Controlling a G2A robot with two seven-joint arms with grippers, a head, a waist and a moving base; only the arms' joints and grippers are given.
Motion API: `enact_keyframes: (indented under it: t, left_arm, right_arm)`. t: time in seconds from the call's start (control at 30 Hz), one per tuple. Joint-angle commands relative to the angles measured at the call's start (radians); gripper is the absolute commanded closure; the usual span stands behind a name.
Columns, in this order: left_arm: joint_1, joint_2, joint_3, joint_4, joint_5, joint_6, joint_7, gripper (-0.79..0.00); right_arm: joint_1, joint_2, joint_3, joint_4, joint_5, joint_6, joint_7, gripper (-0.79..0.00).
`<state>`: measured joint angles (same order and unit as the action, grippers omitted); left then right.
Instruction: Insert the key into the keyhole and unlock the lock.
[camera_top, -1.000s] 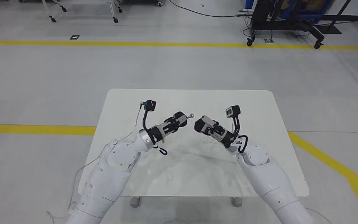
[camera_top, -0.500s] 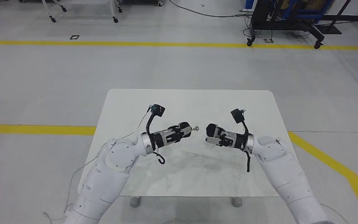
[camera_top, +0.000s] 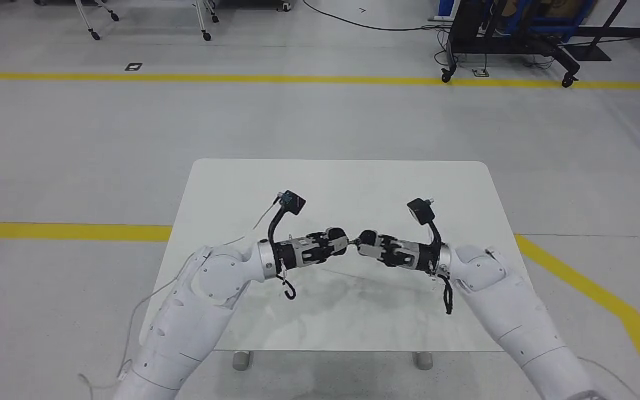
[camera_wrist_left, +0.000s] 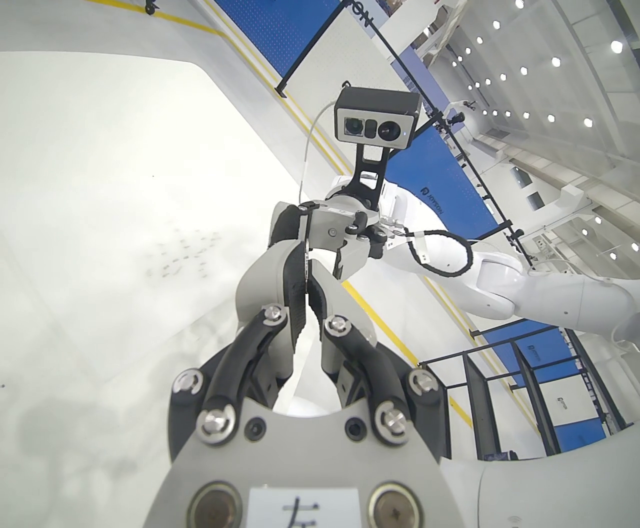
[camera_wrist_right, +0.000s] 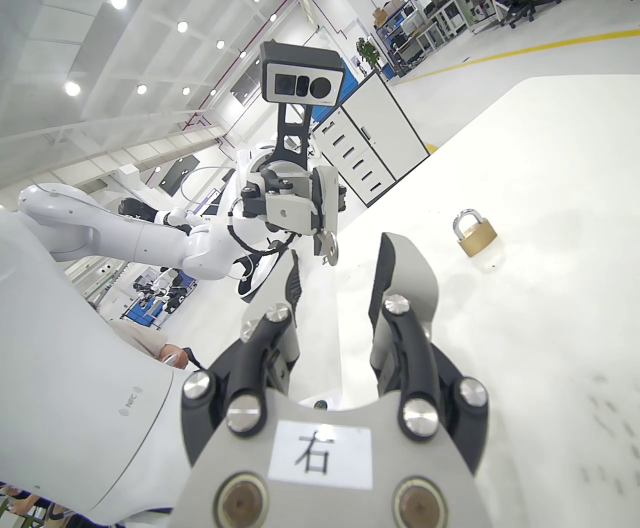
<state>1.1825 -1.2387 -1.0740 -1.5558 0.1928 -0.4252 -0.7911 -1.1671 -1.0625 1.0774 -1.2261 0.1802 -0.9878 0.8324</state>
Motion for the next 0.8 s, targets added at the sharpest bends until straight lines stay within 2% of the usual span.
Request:
enact_keyframes:
  t: [0.0, 0.3, 0.43, 0.57, 0.77]
  left_arm:
    - [-0.002, 0.000, 0.009, 0.002, 0.002, 0.002, 0.000, 0.000]
    - [-0.016, 0.000, 0.032, 0.017, -0.002, 0.003, 0.000, 0.000]
    - [-0.020, 0.001, 0.037, 0.021, -0.003, 0.002, 0.007, 0.000]
    - [-0.023, 0.002, 0.039, 0.024, -0.009, 0.000, 0.010, 0.000]
    - [-0.024, 0.004, 0.041, 0.027, -0.014, 0.000, 0.022, 0.000]
  right_arm:
    - [0.005, 0.009, -0.016, 0.002, 0.008, -0.011, -0.011, -0.249]
    - [0.034, 0.044, -0.084, 0.004, 0.082, -0.024, -0.025, -0.212]
    - [0.046, 0.056, -0.111, 0.003, 0.100, -0.024, -0.025, -0.228]
    - [0.058, 0.067, -0.133, 0.000, 0.117, -0.024, -0.025, 0.000]
    - [0.069, 0.080, -0.155, 0.008, 0.143, -0.024, -0.025, 0.000]
